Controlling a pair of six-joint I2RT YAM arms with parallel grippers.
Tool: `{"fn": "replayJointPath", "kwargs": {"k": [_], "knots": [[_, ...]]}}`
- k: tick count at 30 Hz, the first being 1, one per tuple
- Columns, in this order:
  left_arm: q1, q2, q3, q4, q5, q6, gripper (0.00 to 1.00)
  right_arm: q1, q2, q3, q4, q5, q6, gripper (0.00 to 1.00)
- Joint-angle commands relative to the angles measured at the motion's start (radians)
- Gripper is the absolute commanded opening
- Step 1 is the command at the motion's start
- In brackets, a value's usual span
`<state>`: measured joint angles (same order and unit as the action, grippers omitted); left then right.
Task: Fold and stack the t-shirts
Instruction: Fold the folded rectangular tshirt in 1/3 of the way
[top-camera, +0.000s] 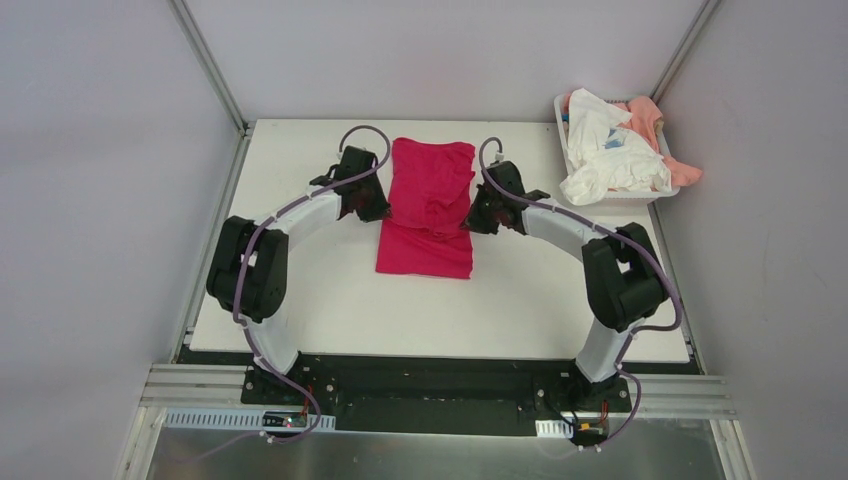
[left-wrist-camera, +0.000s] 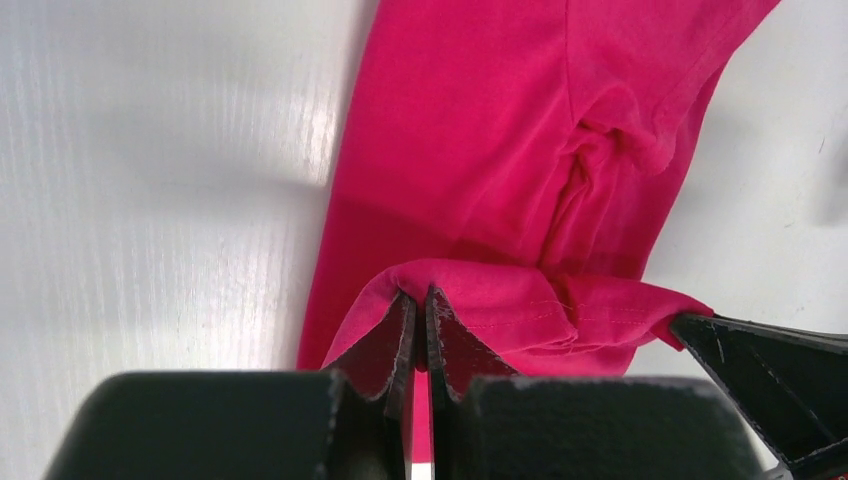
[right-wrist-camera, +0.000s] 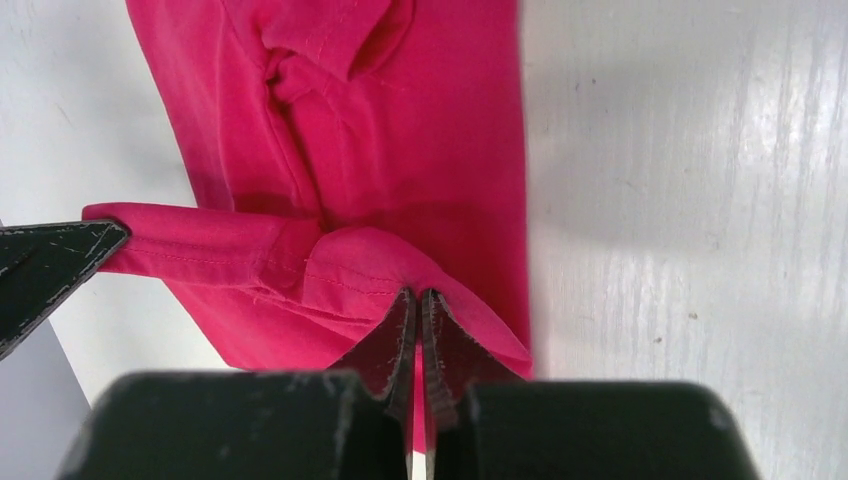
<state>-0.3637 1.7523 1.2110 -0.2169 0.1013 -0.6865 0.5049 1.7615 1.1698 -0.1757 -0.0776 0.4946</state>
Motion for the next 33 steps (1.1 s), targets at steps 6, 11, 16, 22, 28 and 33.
{"fn": "replayJointPath", "kwargs": {"k": [6,11,16,22,28,33], "knots": [[0.031,0.077,0.082,-0.012,0.020,0.017,0.00,-0.023,0.084,0.093,0.028,-0.022,0.053,0.00],[0.052,0.138,0.140,-0.019,0.052,0.002,0.09,-0.047,0.138,0.139,0.017,-0.009,0.098,0.08],[0.077,0.174,0.201,-0.019,0.079,-0.025,0.53,-0.089,0.149,0.162,0.090,0.008,0.198,0.45],[0.094,0.167,0.224,-0.022,0.096,-0.025,0.71,-0.136,0.139,0.181,0.147,-0.050,0.252,0.70],[0.100,0.085,0.167,-0.025,0.076,-0.004,0.99,-0.138,0.079,0.125,0.128,-0.104,0.173,0.98],[0.100,-0.020,0.055,-0.025,0.136,0.008,0.99,-0.134,0.004,0.019,0.104,-0.174,0.105,0.99]]}}
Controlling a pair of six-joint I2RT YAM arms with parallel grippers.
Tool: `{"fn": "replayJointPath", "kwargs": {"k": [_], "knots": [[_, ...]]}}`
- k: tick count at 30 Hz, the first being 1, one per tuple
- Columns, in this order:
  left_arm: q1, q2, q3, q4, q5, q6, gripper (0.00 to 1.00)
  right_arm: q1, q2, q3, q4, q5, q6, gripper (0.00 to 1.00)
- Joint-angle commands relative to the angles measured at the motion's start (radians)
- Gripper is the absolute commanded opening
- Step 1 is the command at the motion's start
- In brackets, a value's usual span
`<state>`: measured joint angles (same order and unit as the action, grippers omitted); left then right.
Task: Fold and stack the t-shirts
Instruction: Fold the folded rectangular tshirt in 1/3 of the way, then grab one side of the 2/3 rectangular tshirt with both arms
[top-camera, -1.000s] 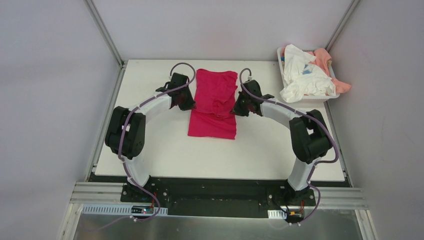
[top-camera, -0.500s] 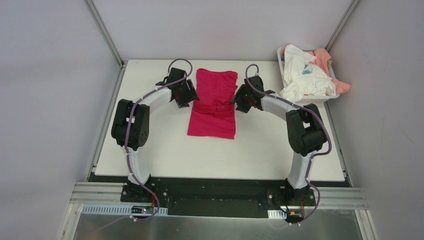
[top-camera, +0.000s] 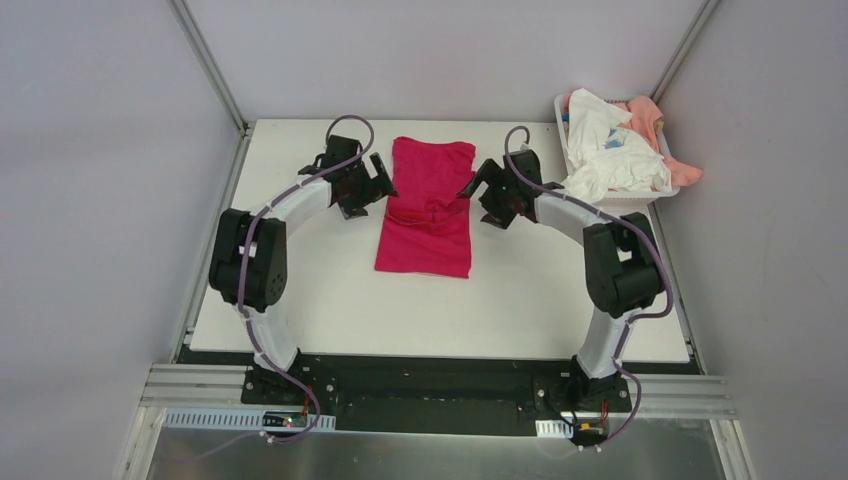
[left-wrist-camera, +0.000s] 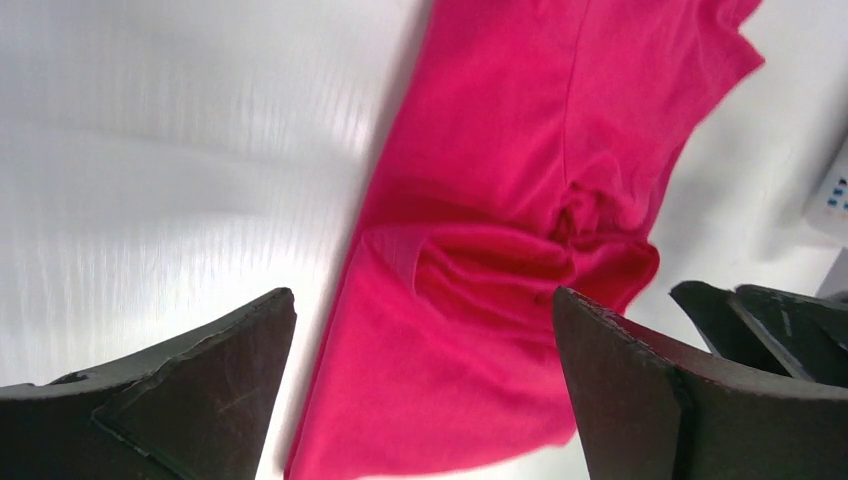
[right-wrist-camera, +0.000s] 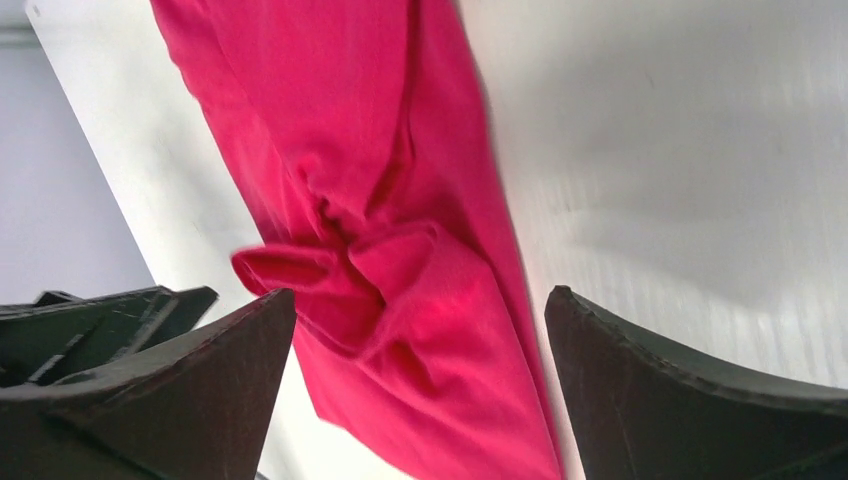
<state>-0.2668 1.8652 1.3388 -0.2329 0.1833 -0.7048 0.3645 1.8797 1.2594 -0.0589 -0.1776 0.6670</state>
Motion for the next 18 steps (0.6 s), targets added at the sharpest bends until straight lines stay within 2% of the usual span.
{"fn": "replayJointPath", "kwargs": {"k": [1,6,9,14,18], "knots": [[0.002,-0.155,-0.103,-0.008,0.054,0.025,0.99,0.010,-0.133,-0.101,-0.013,-0.076,-0.079,0.99],[0.001,-0.273,-0.274,-0.008,0.057,0.021,0.99,0.048,-0.245,-0.198,-0.003,-0.098,-0.140,0.99],[-0.004,-0.349,-0.389,-0.008,0.065,0.006,0.99,0.120,-0.260,-0.201,0.004,-0.137,-0.185,0.99],[-0.006,-0.486,-0.525,-0.010,0.024,-0.008,0.99,0.241,-0.160,-0.113,0.055,-0.188,-0.167,1.00],[-0.006,-0.559,-0.584,-0.020,0.000,-0.016,0.99,0.275,-0.029,0.004,0.130,-0.221,-0.114,0.99]]}}
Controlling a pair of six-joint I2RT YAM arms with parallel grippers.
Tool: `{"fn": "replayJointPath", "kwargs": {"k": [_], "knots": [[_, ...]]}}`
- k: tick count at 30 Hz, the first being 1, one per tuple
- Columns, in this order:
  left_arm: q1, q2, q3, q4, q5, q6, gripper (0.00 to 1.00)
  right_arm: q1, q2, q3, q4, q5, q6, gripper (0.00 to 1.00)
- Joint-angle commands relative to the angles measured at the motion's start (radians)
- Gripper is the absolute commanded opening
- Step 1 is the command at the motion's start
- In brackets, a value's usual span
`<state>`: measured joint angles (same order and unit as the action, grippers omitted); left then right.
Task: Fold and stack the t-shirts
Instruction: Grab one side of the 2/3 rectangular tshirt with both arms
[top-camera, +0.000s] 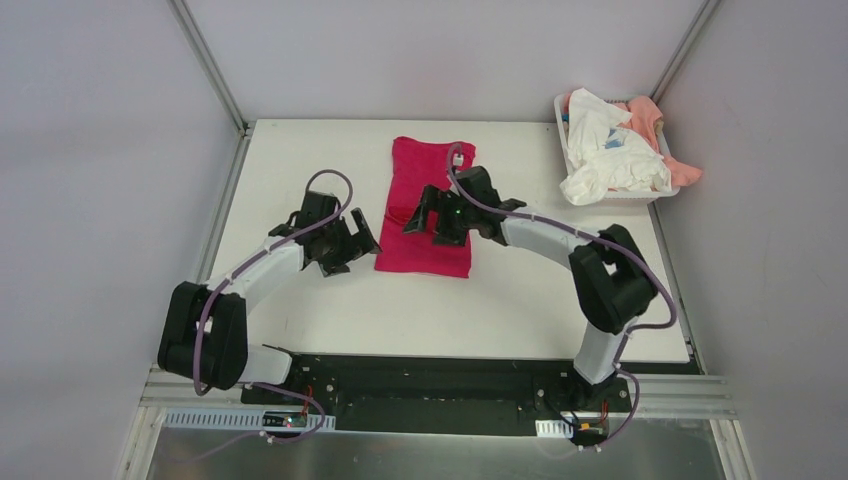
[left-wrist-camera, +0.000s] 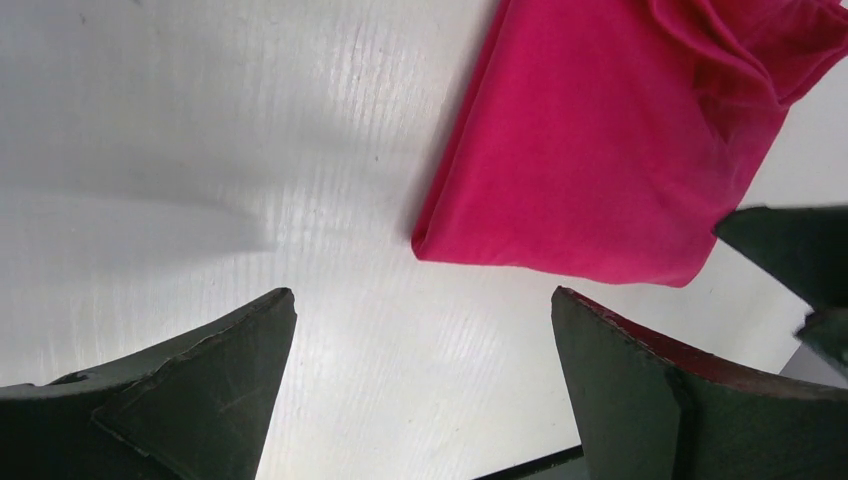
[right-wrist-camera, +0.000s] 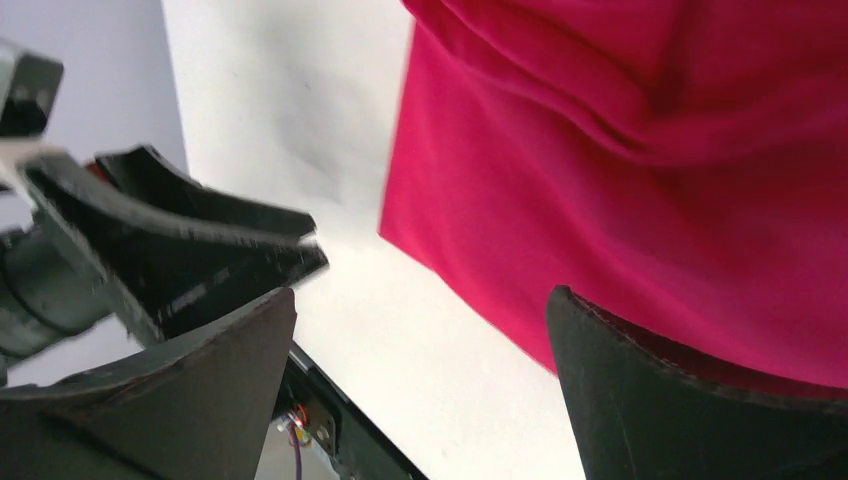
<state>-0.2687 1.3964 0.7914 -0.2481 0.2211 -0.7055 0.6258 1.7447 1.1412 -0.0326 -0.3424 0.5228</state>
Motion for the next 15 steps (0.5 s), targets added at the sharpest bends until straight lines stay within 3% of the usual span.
{"fn": "replayJointPath", "kwargs": {"k": [1,7,11,15], "knots": [[-0.004,-0.101,-0.045,-0.006,-0.041,-0.016,0.99,0.015,0.141,0.155,0.124,-0.051,0.045,1.00],[-0.004,-0.123,-0.064,-0.025,-0.045,-0.017,0.99,-0.006,0.357,0.442,0.096,0.038,0.032,0.99],[-0.004,-0.142,-0.072,-0.029,-0.037,-0.015,0.99,-0.046,0.479,0.676,-0.066,0.147,0.007,1.00],[-0.004,-0.155,-0.079,-0.033,-0.042,-0.014,0.99,-0.066,0.459,0.715,-0.093,0.125,-0.026,0.99]]}}
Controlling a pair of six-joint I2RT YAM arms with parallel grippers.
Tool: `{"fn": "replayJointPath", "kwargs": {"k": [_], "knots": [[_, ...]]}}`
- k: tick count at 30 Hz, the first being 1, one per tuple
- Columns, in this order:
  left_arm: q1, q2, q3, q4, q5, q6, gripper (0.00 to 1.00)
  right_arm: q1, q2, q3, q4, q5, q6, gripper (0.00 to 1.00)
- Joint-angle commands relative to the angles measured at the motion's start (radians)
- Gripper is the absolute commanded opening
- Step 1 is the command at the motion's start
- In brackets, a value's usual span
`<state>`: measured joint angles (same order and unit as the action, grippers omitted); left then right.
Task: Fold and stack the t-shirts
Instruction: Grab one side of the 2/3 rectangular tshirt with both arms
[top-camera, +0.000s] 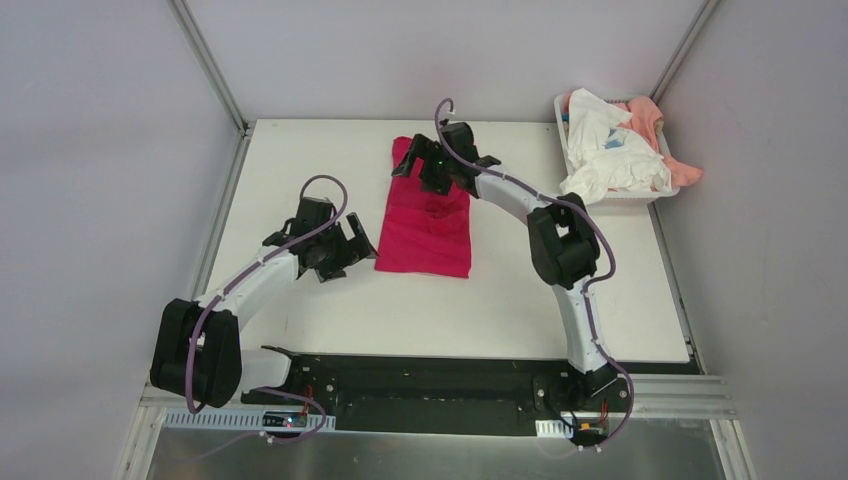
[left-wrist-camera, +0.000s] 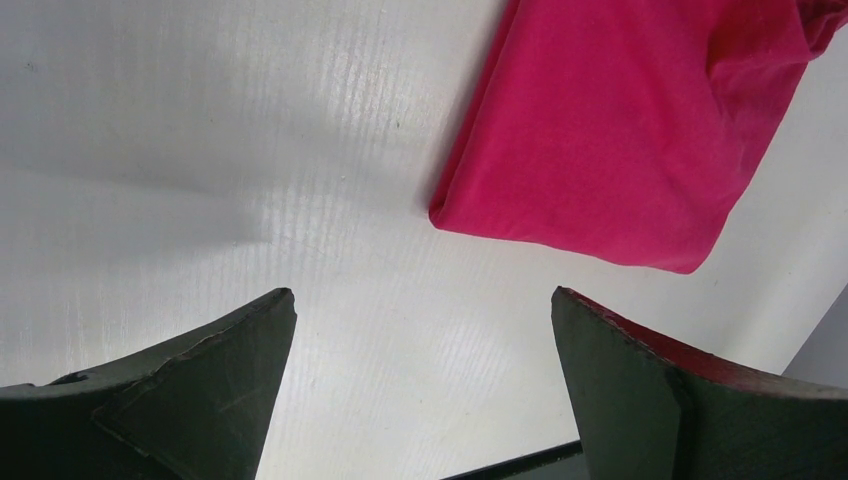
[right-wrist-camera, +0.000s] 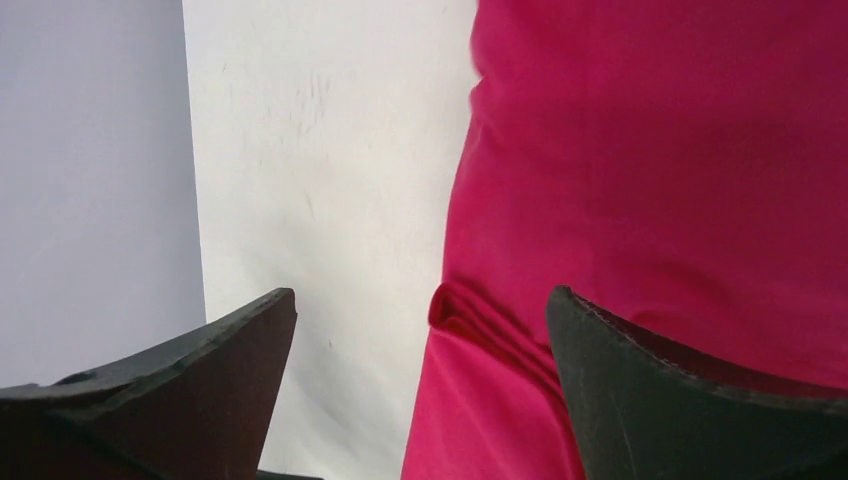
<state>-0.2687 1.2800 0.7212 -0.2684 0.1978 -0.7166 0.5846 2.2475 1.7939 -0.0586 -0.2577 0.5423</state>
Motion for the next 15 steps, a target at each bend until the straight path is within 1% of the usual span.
{"fn": "replayJointPath", "kwargs": {"k": [1,4,7,11,15], "knots": [[-0.004,-0.036,-0.009,-0.012,-0.017,-0.003,0.99,-0.025,-0.069,0.048,-0.070,0.044,-0.064,0.99],[-0.004,-0.022,-0.007,-0.011,-0.014,-0.008,0.99,-0.028,-0.178,-0.054,-0.081,0.065,-0.113,1.00],[-0.005,0.024,0.003,0.003,-0.011,-0.016,0.98,-0.030,-0.332,-0.255,-0.080,0.111,-0.119,1.00],[-0.022,0.113,0.029,0.038,0.015,-0.027,0.90,-0.035,-0.524,-0.559,-0.078,0.130,-0.020,1.00],[-0.050,0.196,0.065,0.052,0.018,-0.022,0.85,-0.038,-0.666,-0.785,-0.066,0.123,0.048,0.99]]}}
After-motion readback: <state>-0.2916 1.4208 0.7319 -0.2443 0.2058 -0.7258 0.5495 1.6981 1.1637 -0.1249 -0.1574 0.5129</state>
